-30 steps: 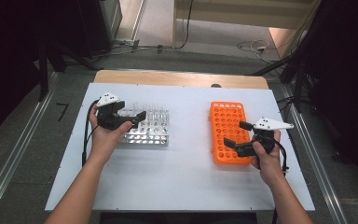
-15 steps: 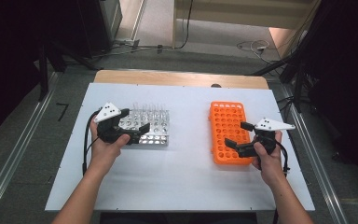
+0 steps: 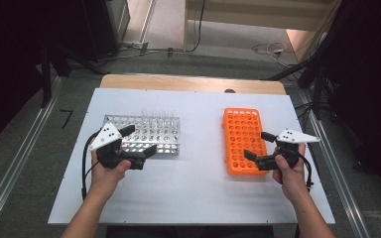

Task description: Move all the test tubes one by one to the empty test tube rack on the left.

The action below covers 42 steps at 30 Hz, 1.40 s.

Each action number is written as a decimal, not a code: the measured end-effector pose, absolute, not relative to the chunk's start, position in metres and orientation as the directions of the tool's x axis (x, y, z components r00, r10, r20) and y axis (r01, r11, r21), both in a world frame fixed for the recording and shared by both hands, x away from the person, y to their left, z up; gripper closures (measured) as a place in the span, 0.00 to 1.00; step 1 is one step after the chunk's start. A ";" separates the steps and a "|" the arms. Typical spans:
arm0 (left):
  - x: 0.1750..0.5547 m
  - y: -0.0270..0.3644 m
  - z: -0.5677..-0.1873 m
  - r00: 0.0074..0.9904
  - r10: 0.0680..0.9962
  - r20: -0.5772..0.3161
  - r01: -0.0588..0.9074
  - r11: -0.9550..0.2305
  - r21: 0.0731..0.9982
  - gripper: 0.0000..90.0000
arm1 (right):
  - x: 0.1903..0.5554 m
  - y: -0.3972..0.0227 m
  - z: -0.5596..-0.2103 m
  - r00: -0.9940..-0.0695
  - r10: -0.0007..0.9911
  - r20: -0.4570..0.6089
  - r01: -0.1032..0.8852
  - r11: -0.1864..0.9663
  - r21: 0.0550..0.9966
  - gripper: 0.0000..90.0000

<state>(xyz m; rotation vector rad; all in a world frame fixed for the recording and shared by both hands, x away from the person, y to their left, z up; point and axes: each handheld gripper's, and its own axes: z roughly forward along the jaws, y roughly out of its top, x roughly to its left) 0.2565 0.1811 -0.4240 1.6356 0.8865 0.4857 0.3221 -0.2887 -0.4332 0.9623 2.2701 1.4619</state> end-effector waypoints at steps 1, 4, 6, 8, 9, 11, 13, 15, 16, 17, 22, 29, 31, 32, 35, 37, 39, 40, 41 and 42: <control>0.254 0.182 -0.425 0.631 0.762 -0.146 0.287 -0.055 0.956 0.00 | 0.321 -0.290 -0.434 -0.740 0.663 0.117 0.383 0.272 0.882 0.00; 0.249 0.183 -0.427 0.633 0.762 -0.137 0.276 -0.057 0.959 0.00 | 0.319 -0.295 -0.435 -0.734 0.669 0.113 0.382 0.270 0.884 0.00; 0.245 0.185 -0.429 0.633 0.762 -0.138 0.273 -0.053 0.961 0.00 | 0.316 -0.298 -0.435 -0.729 0.675 0.113 0.383 0.266 0.884 0.00; 0.242 0.188 -0.432 0.638 0.758 -0.137 0.266 -0.051 0.963 0.00 | 0.314 -0.302 -0.436 -0.727 0.678 0.109 0.382 0.267 0.885 0.00; 0.240 0.189 -0.433 0.639 0.757 -0.136 0.268 -0.053 0.962 0.00 | 0.313 -0.303 -0.436 -0.724 0.682 0.107 0.382 0.267 0.885 0.00; 0.237 0.191 -0.436 0.641 0.756 -0.134 0.267 -0.056 0.962 0.00 | 0.310 -0.308 -0.437 -0.717 0.688 0.108 0.385 0.262 0.885 0.00; 0.233 0.193 -0.440 0.638 0.758 -0.137 0.272 -0.055 0.961 0.00 | 0.307 -0.312 -0.438 -0.714 0.692 0.104 0.384 0.262 0.885 0.00; 0.230 0.196 -0.443 0.636 0.759 -0.136 0.273 -0.057 0.960 0.00 | 0.304 -0.317 -0.439 -0.710 0.696 0.105 0.386 0.260 0.885 0.00; 0.229 0.197 -0.444 0.637 0.759 -0.137 0.274 -0.057 0.960 0.00 | 0.302 -0.319 -0.440 -0.707 0.699 0.108 0.389 0.257 0.884 0.00; 0.228 0.199 -0.445 0.635 0.761 -0.136 0.277 -0.059 0.959 0.00 | 0.300 -0.320 -0.440 -0.705 0.701 0.107 0.391 0.258 0.884 0.00; 0.221 0.209 -0.449 0.633 0.762 -0.139 0.275 -0.053 0.960 0.00 | 0.290 -0.328 -0.443 -0.702 0.705 0.099 0.386 0.260 0.885 0.00; 0.215 0.221 -0.454 0.616 0.775 -0.144 0.280 -0.044 0.959 0.00 | 0.277 -0.340 -0.447 -0.700 0.708 0.093 0.378 0.256 0.890 0.00; 0.216 0.225 -0.454 0.611 0.776 -0.156 0.275 -0.023 0.961 0.00 | 0.274 -0.344 -0.449 -0.699 0.709 0.090 0.378 0.259 0.889 0.00; 0.217 0.227 -0.455 0.606 0.779 -0.162 0.276 -0.016 0.961 0.00 | 0.273 -0.345 -0.450 -0.696 0.712 0.090 0.378 0.257 0.889 0.00; 0.219 0.229 -0.457 0.599 0.782 -0.170 0.283 -0.008 0.959 0.00 | 0.274 -0.350 -0.451 -0.685 0.722 0.098 0.386 0.246 0.889 0.00; 0.219 0.230 -0.457 0.600 0.782 -0.168 0.285 -0.013 0.958 0.00 | 0.275 -0.351 -0.452 -0.685 0.722 0.102 0.387 0.242 0.890 0.00; 0.220 0.230 -0.457 0.600 0.782 -0.167 0.285 -0.014 0.958 0.00 | 0.276 -0.350 -0.452 -0.686 0.721 0.096 0.386 0.249 0.888 0.00; 0.220 0.229 -0.457 0.599 0.783 -0.168 0.287 -0.014 0.958 0.00 | 0.276 -0.350 -0.452 -0.690 0.717 0.099 0.385 0.248 0.889 0.00; 0.220 0.229 -0.457 0.598 0.784 -0.169 0.289 -0.014 0.957 0.00 | 0.275 -0.349 -0.452 -0.690 0.717 0.100 0.387 0.248 0.888 0.00; 0.220 0.228 -0.458 0.600 0.783 -0.166 0.289 -0.018 0.957 0.00 | 0.276 -0.348 -0.452 -0.692 0.716 0.095 0.384 0.254 0.888 0.00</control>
